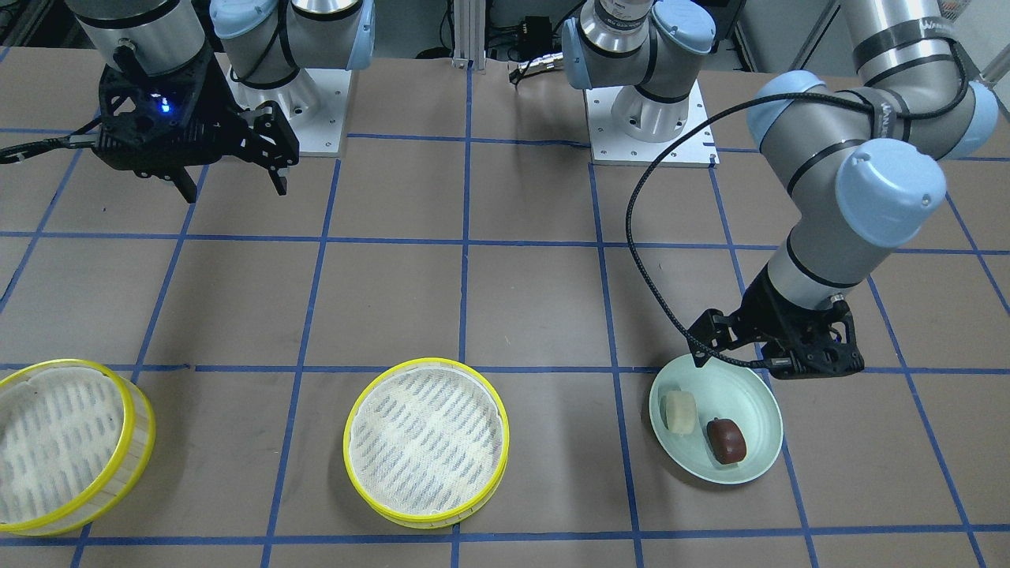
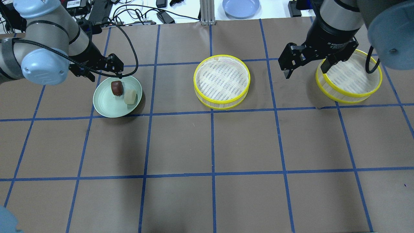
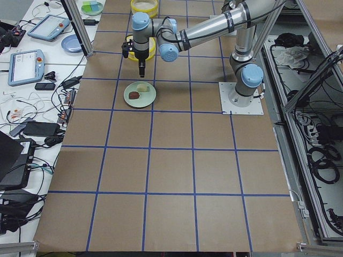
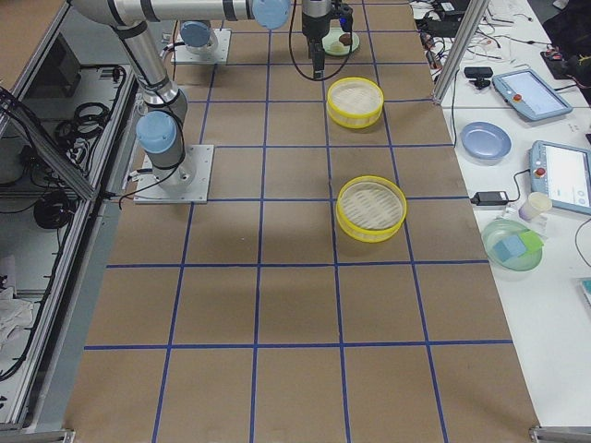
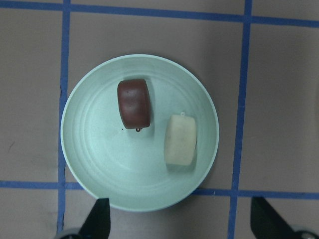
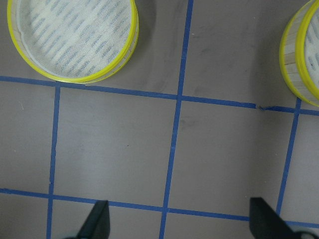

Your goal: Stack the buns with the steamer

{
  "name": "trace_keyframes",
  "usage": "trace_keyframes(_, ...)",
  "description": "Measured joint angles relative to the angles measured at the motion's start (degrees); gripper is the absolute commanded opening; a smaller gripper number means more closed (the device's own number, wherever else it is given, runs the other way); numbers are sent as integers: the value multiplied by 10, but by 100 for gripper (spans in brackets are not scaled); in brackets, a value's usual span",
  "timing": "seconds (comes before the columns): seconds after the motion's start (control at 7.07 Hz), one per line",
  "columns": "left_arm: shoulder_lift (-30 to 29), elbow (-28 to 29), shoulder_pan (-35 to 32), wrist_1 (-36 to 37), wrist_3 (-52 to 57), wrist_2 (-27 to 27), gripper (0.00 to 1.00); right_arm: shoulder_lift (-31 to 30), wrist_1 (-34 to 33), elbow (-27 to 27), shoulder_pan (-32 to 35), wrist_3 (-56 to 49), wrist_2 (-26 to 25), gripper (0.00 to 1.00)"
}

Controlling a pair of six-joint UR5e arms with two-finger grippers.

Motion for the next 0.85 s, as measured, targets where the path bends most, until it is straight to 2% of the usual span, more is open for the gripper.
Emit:
trace_keyframes(0.28,-50,-2,0,35,-5,-2,98,-1,0,0,0,0,0,100)
trace_keyframes(0.85,-109,-5,-1,45,-7,-8,89,0,-3,-2,-2,0,-1,100)
